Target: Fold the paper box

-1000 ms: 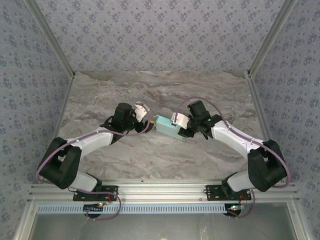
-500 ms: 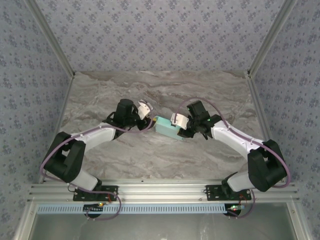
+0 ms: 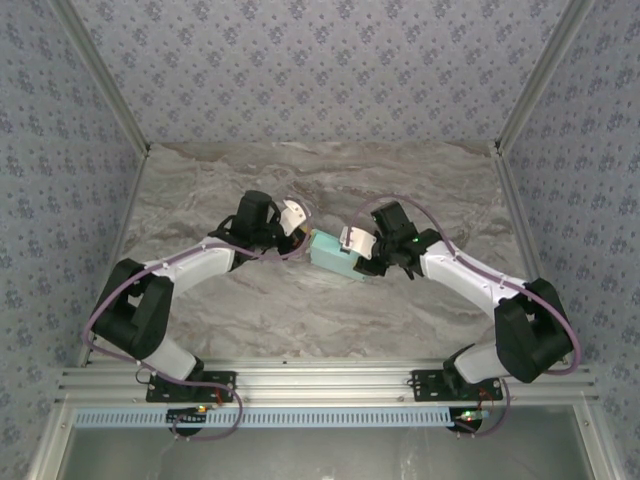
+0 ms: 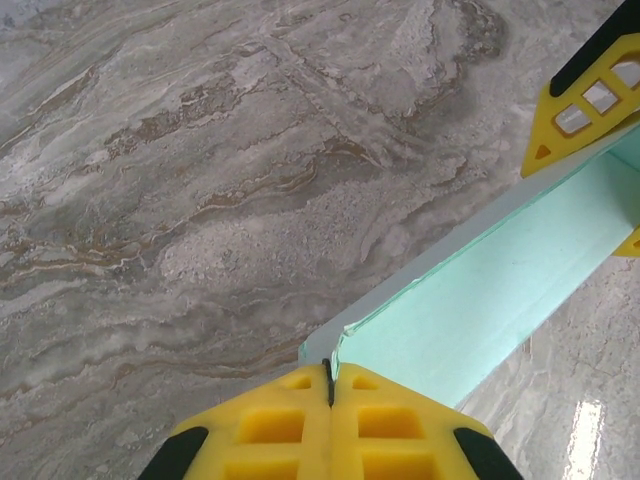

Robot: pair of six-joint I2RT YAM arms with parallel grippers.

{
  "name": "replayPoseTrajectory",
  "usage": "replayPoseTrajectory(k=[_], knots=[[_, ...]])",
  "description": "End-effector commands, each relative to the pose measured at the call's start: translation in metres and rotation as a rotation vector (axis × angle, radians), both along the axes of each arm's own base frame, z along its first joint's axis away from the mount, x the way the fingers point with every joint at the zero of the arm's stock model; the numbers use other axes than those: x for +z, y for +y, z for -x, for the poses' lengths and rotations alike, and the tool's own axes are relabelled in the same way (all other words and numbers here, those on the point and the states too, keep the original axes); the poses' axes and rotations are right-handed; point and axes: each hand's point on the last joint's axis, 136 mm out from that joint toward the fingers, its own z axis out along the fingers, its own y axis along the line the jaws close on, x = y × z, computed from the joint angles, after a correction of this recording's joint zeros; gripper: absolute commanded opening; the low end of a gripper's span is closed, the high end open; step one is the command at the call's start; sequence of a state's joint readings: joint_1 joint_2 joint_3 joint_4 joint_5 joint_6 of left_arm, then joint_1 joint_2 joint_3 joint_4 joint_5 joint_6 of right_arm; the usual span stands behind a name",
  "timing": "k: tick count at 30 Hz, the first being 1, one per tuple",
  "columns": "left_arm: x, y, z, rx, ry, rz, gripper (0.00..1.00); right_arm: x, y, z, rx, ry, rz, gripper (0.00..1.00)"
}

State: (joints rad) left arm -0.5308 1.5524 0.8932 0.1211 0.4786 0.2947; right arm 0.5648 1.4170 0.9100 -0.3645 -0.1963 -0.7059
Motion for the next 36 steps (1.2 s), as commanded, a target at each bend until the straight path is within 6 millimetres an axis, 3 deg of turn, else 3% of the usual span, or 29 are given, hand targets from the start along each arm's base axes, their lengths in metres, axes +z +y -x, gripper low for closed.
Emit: replayPoseTrajectory(k=[1,10,17,36], knots=[[0.028,-0.022,0.013,-0.084,-0.012,0.055,0.04,-0.017,0.009,0.016,0.022,0.074,0.030,0.28],[0.031,-0.026,0.008,-0.010,-0.012,0.016,0.05,-0.025,0.011,0.015,0.019,0.055,0.110,0.28],[0.040,-0.035,0.009,0.038,0.050,0.082,0.06,-0.025,0.017,0.014,0.017,0.044,0.104,0.28],[0.014,-0.036,0.015,0.104,0.146,0.108,0.10,-0.029,0.019,0.014,0.026,0.055,0.120,0.28]])
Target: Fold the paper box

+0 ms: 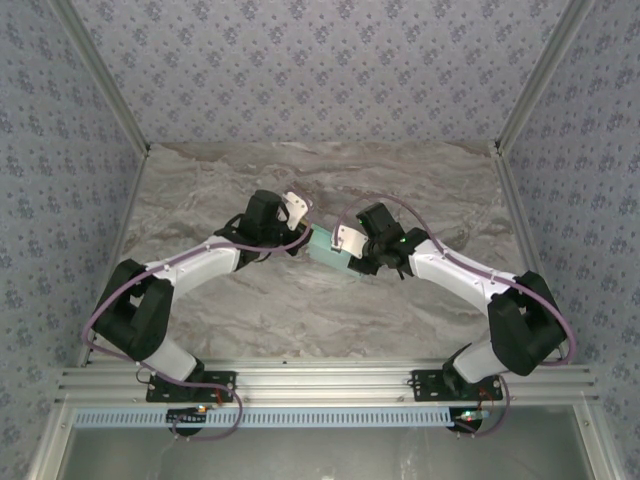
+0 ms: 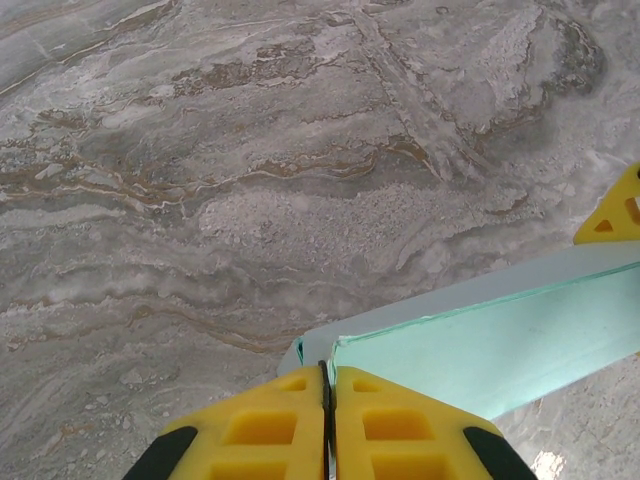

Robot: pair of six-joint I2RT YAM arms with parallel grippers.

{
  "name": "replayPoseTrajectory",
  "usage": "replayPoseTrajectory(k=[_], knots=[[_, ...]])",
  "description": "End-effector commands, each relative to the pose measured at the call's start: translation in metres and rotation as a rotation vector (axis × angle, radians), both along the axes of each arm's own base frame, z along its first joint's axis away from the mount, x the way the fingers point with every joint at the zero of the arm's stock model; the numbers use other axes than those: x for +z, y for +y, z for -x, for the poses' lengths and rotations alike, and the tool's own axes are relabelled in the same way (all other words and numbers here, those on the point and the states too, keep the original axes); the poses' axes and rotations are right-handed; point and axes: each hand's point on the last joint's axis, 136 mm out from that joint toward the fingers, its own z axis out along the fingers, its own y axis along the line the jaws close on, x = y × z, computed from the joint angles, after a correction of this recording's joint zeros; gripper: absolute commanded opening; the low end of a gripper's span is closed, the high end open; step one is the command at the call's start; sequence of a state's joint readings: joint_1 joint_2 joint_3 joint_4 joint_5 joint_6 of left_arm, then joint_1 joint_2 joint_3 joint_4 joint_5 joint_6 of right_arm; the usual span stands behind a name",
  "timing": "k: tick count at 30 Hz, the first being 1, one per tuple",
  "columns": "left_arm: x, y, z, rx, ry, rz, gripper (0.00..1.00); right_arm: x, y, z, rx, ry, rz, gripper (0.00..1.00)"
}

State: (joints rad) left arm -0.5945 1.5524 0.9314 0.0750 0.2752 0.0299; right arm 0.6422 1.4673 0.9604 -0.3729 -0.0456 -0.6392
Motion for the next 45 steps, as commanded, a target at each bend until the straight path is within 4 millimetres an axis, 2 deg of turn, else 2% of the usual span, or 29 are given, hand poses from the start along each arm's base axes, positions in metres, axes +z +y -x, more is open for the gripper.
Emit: replayPoseTrajectory(k=[1,13,18,23,25,39,45], knots=[[0.012,-0.035,0.025,-0.133,0.005,0.105,0.10,-0.028,0.010,0.022,0.084,0.096,0.040,0.28],[0.005,-0.032,0.029,-0.093,0.046,0.150,0.11,-0.032,0.008,0.024,0.102,0.103,0.059,0.28],[0.020,-0.030,0.026,-0.076,0.043,0.148,0.11,-0.035,0.008,0.025,0.112,0.114,0.069,0.28],[0.025,-0.028,0.023,-0.097,0.045,0.074,0.10,-0.036,0.011,0.031,0.161,0.122,0.063,0.34],[0.026,-0.029,0.023,-0.101,0.053,0.071,0.10,-0.033,0.011,0.032,0.182,0.115,0.064,0.40],[0.027,-0.027,0.018,-0.057,0.087,0.071,0.09,-0.025,0.011,0.030,0.178,0.139,0.045,0.48],[0.028,-0.025,0.013,-0.026,0.095,0.077,0.09,-0.023,0.010,0.027,0.168,0.150,0.027,0.48]])
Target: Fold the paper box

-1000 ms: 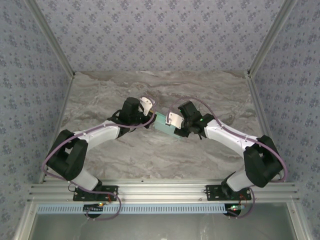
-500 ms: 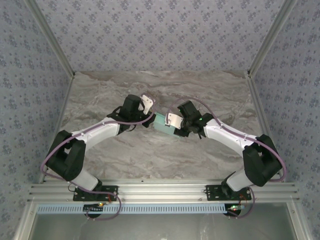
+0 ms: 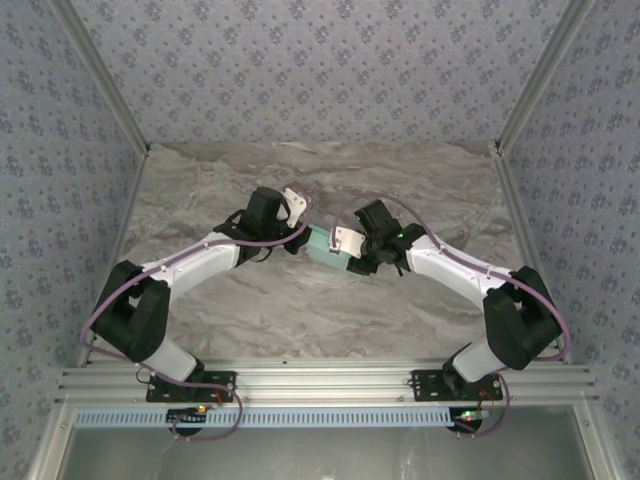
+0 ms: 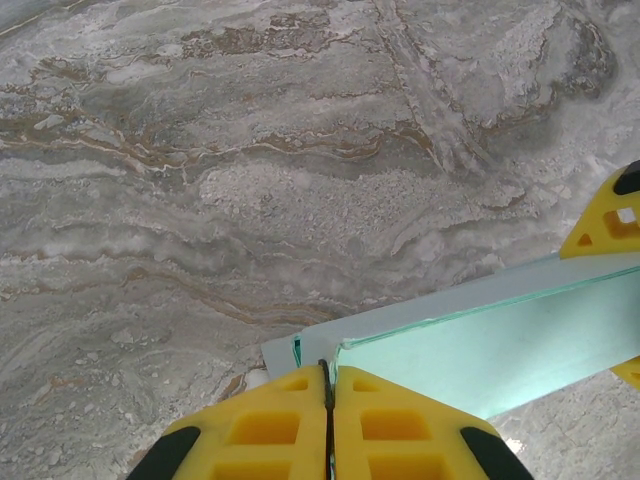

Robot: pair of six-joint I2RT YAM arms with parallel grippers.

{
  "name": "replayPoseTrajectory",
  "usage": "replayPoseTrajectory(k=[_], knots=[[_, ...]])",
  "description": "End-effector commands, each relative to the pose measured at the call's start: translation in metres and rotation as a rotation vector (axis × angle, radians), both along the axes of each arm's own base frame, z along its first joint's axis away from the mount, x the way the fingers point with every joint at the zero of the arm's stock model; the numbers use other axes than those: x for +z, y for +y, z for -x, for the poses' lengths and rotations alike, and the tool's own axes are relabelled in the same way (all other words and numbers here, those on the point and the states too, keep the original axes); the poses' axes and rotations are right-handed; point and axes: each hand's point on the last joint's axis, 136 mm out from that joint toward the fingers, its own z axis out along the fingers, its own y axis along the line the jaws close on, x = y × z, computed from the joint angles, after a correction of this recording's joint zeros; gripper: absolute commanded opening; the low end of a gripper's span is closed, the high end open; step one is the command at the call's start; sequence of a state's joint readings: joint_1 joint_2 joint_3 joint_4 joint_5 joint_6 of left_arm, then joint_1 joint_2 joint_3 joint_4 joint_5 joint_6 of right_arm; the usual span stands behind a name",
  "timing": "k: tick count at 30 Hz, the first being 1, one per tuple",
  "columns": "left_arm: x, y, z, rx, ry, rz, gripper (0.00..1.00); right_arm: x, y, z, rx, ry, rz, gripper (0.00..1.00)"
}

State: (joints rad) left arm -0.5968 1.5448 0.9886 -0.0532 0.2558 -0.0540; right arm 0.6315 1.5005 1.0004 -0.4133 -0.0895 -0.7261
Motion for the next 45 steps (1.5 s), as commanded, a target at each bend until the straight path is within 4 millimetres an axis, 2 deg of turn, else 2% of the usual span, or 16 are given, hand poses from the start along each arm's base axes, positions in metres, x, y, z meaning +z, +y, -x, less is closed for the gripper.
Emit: replayPoseTrajectory(k=[1,6,22,28,38,45], knots=[[0.026,-0.030,0.009,-0.079,-0.007,0.091,0.09,-0.020,0.005,0.025,0.079,0.138,0.004,0.49],[0.027,-0.030,0.006,-0.058,0.018,0.102,0.09,-0.019,0.003,0.021,0.075,0.156,0.003,0.49],[0.005,-0.026,0.002,-0.021,0.079,0.091,0.08,-0.024,0.001,0.019,0.064,0.184,0.013,0.47],[-0.010,-0.022,0.006,-0.021,0.070,0.088,0.09,-0.025,0.002,0.018,0.058,0.175,0.015,0.46],[-0.023,-0.013,0.016,-0.055,0.018,0.055,0.10,-0.027,-0.002,0.014,0.042,0.145,0.032,0.42],[-0.032,-0.009,0.020,-0.073,-0.028,0.043,0.20,-0.034,-0.005,0.016,0.068,0.122,0.065,0.38]])
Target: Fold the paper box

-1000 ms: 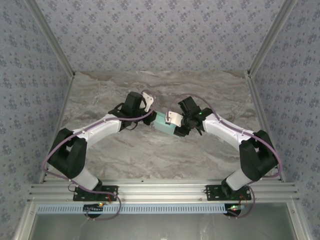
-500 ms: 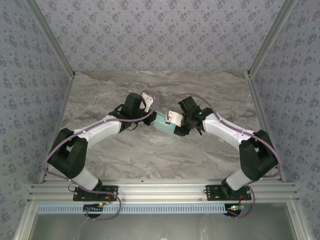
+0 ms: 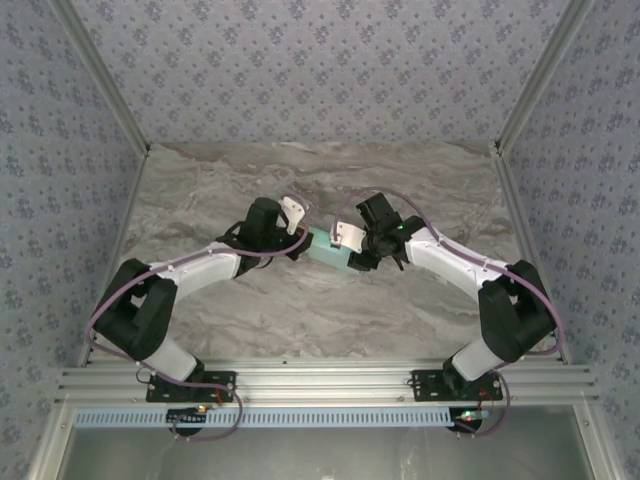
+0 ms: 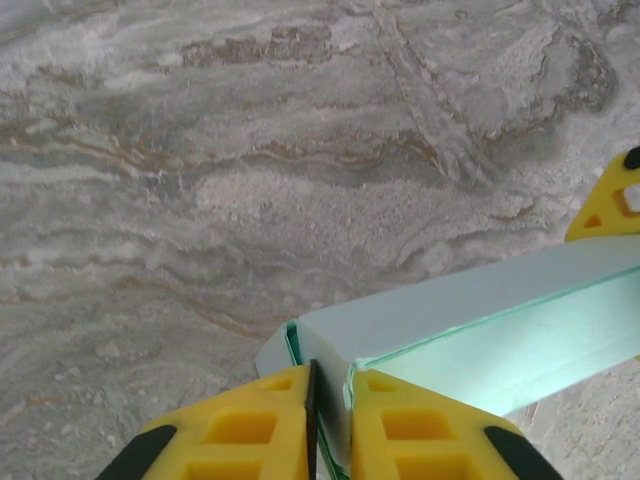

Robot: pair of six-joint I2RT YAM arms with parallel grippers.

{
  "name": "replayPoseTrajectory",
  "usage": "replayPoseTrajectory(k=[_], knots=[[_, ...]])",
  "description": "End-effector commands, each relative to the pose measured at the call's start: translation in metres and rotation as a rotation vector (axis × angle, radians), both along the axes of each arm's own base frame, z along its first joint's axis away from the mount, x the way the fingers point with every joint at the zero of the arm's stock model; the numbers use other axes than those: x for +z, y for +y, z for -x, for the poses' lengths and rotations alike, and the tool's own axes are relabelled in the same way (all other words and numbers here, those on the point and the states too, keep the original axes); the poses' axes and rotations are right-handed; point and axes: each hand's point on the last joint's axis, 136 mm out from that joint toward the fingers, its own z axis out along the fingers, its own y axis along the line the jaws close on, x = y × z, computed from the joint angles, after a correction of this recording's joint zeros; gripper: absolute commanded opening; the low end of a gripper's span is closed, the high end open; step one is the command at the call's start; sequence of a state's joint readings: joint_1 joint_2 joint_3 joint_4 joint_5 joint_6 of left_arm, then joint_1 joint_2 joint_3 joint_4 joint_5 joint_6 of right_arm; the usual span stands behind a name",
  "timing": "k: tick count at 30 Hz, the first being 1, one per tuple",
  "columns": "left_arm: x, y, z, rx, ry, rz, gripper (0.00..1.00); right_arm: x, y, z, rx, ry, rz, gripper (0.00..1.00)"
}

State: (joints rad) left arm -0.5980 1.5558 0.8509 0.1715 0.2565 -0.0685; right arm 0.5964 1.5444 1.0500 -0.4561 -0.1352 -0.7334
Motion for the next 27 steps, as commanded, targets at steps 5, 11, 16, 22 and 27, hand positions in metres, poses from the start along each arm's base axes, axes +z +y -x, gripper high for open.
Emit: replayPoseTrajectory(k=[5,11,16,22,27], knots=[[0.000,-0.009,0.022,-0.097,-0.017,0.036,0.45,-0.039,-0.005,0.025,0.095,0.069,0.100,0.35],[0.049,0.006,0.030,-0.130,-0.106,0.164,0.63,-0.043,-0.006,0.030,0.153,0.067,0.131,0.33],[0.104,0.052,0.024,0.021,-0.241,0.305,0.99,-0.043,-0.007,0.032,0.184,0.053,0.136,0.32],[0.095,0.073,0.007,0.207,-0.086,0.327,0.99,-0.044,-0.002,0.033,0.208,0.062,0.114,0.32],[0.042,0.065,-0.011,0.291,0.163,0.298,0.99,-0.041,0.002,0.034,0.208,0.075,0.093,0.32]])
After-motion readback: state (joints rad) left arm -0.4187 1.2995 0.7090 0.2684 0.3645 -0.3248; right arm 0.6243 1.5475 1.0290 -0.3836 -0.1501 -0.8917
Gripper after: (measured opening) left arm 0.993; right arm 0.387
